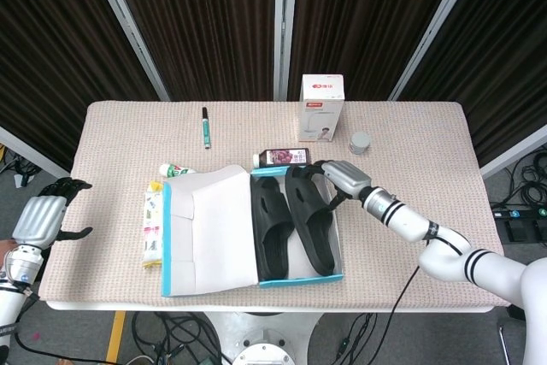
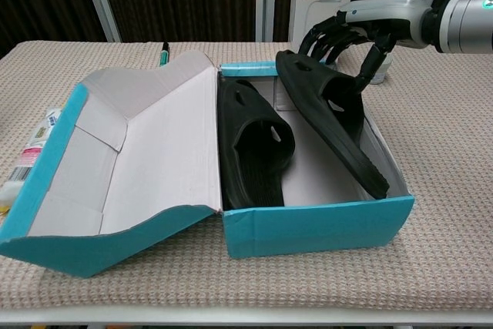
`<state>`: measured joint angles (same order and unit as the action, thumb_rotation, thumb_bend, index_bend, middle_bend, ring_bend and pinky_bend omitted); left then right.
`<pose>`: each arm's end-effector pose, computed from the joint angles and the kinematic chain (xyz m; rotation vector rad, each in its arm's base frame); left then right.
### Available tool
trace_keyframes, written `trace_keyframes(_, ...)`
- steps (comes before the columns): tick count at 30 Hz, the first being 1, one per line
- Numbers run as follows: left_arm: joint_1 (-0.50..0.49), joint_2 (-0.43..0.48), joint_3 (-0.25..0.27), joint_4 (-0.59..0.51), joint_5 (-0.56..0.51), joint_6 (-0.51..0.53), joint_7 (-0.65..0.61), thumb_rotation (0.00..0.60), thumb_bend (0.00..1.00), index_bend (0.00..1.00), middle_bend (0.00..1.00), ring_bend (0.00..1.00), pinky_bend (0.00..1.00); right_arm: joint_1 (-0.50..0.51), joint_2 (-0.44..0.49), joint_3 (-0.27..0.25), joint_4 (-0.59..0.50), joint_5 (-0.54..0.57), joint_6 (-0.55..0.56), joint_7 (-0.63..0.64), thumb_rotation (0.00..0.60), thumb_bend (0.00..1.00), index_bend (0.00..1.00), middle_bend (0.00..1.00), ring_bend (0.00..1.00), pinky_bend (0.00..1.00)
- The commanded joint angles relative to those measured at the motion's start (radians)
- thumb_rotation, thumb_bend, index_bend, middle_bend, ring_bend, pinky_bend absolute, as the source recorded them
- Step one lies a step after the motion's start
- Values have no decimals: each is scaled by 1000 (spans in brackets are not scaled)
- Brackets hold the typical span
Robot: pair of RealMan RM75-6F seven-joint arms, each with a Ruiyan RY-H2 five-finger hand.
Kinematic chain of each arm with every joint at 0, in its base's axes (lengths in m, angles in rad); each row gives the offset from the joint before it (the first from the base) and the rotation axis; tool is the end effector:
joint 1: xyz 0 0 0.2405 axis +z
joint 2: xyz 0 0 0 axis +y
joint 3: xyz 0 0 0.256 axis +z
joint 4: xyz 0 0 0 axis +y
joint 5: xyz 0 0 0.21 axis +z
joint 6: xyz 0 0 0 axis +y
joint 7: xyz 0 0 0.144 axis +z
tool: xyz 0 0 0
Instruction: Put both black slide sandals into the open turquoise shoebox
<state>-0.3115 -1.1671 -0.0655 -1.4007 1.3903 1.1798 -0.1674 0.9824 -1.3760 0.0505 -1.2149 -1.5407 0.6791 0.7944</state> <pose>-0.3314 0.2617 0.1400 -1.5044 -1.0299 -0.8351 -0.1459 -0.4088 0.0219 2.0390 -1.4196 1.0293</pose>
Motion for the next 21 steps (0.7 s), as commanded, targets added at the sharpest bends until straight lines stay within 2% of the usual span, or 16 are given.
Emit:
trace_keyframes(1, 1, 0, 0, 1, 1, 2, -2, 600, 138, 222, 192, 121, 202, -2, -4, 6, -5, 20, -5, -43, 600, 26, 480, 479, 180, 205)
trace_keyframes(21, 2, -1, 4, 8, 8, 2, -15, 600, 137, 222, 192, 121, 202, -10, -22, 4, -26, 65, -44, -170, 600, 27, 478, 476, 180, 205)
